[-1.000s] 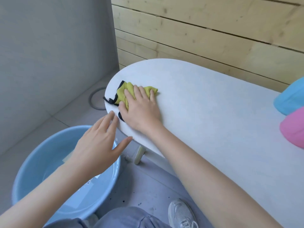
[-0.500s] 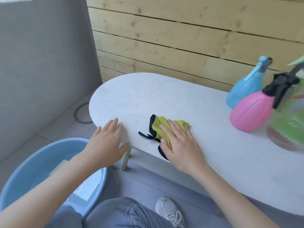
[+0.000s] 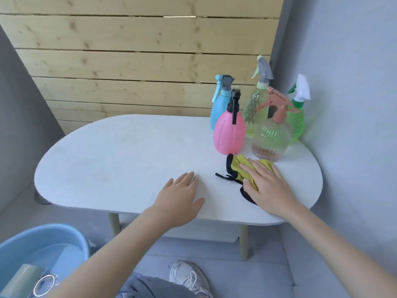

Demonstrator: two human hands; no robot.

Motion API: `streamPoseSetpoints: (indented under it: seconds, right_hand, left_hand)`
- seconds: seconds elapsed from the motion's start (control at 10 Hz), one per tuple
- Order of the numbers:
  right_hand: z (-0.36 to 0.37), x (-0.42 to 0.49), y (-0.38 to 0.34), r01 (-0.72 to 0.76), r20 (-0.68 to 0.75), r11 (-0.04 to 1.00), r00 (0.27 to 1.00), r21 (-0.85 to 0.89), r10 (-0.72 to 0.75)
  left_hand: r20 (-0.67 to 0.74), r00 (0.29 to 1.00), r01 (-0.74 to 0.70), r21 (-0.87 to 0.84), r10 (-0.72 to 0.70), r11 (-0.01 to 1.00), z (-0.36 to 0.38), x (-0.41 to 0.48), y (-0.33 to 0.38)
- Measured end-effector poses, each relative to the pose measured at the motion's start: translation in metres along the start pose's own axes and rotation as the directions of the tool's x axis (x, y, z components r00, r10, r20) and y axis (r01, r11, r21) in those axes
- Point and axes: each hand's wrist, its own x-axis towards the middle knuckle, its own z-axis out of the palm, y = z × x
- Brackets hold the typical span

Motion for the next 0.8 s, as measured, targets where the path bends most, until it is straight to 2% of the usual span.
streamPoseSetpoints:
  seconds: [0.1, 0.3, 0.4, 0.6, 0.7, 0.8]
  right_hand:
    - [-0.004, -0.001, 0.016, -0.010, -0.007, 1.000, 1.000, 0.003, 0.010]
    - [-0.008, -0.017, 0.016, 0.099, -0.050, 0.992, 0.994, 0.078, -0.095]
    - [-0.006, -0.029, 0.025, 0.106, -0.020, 0.994, 0.994, 0.040, -0.105]
    - [-0.004, -0.027, 0.021, 0.081, 0.059, 0.995, 0.995, 0.065, -0.085]
    - [-0.013, -0.023, 0.022, 0.066, 0.105, 0.987, 0.991, 0.145, -0.082]
    - [-0.032, -0.025, 0.017, -0.006, 0.100, 0.944, 0.995, 0.329, -0.028]
  left_hand:
    - [-0.012, 0.999, -0.039, 0.024, 0.040, 0.999, -0.002, 0.012, 0.021]
    - [-0.124, 0.978, -0.162, 0.061, 0.169, 0.985, -0.002, 0.039, 0.058]
    - [-0.116, 0.957, -0.259, 0.066, 0.265, 0.964, 0.006, 0.049, 0.069]
    - [-0.166, 0.954, -0.251, 0.018, 0.251, 0.968, 0.014, 0.054, 0.074]
    - [-0.174, 0.956, -0.248, -0.037, 0.238, 0.968, 0.013, 0.054, 0.076]
    - [-0.134, 0.971, -0.221, -0.161, 0.200, 0.962, 0.005, 0.054, 0.073]
